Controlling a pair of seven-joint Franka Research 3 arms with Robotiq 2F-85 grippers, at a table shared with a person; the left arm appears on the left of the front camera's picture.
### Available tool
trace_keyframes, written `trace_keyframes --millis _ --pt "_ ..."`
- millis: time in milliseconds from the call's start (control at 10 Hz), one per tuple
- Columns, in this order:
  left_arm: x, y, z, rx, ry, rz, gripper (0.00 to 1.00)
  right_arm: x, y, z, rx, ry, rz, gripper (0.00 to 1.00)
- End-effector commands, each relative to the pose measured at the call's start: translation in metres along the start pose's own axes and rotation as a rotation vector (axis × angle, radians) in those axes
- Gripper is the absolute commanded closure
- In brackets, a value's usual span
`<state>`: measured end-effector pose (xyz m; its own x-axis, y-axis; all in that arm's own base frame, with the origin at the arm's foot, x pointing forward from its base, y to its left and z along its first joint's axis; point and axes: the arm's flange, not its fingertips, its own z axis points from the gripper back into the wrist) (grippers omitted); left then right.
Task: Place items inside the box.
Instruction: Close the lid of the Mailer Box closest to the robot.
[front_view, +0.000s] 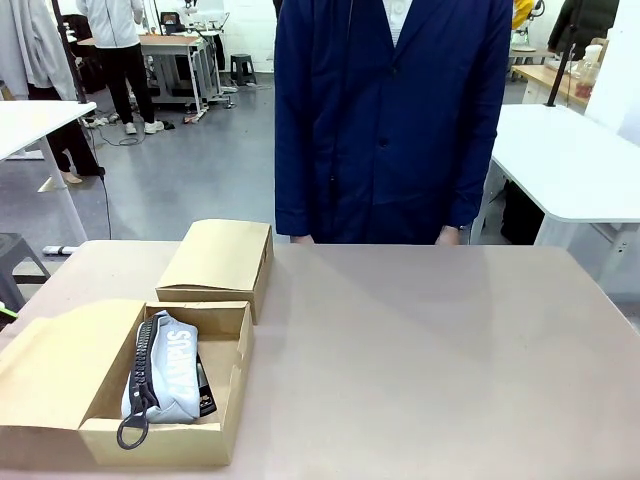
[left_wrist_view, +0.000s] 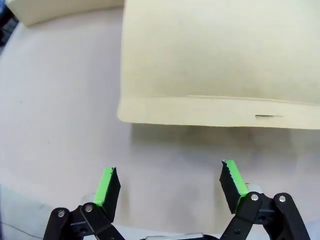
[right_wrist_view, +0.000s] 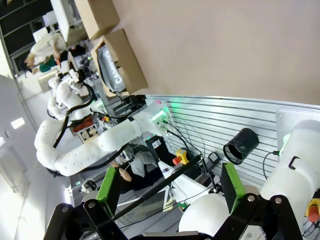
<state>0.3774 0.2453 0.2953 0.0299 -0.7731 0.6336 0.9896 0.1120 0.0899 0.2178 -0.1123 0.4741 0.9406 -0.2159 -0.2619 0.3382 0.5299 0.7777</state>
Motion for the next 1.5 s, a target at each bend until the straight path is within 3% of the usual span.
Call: trace_keyframes --millis 0,100,300,700,900,1400 --pt "0.006 -0.002 -0.009 -0.034 0.041 0.014 0.00 0.000 0.002 0.000 0.023 0.000 0.015 0.00" --pt "0.004 -0.002 -0.015 -0.053 0.061 0.025 0.00 0.000 0.002 0.000 0.023 0.000 0.015 0.00" --pt "0.009 0.001 -0.019 -0.063 -0.022 0.022 0.00 0.000 0.002 0.000 0.023 0.000 0.015 0.00" --pt "0.025 0.000 -0.022 -0.159 -0.257 -0.006 0.00 0.000 0.002 0.000 0.023 0.000 0.015 0.00" --pt "0.027 0.005 -0.012 -0.124 -0.343 -0.001 0.00 0.000 0.002 0.000 0.023 0.000 0.015 0.00" --pt "0.061 -0.010 0.027 -0.115 -0.757 -0.063 0.00 0.000 0.002 0.000 0.023 0.000 0.015 0.00"
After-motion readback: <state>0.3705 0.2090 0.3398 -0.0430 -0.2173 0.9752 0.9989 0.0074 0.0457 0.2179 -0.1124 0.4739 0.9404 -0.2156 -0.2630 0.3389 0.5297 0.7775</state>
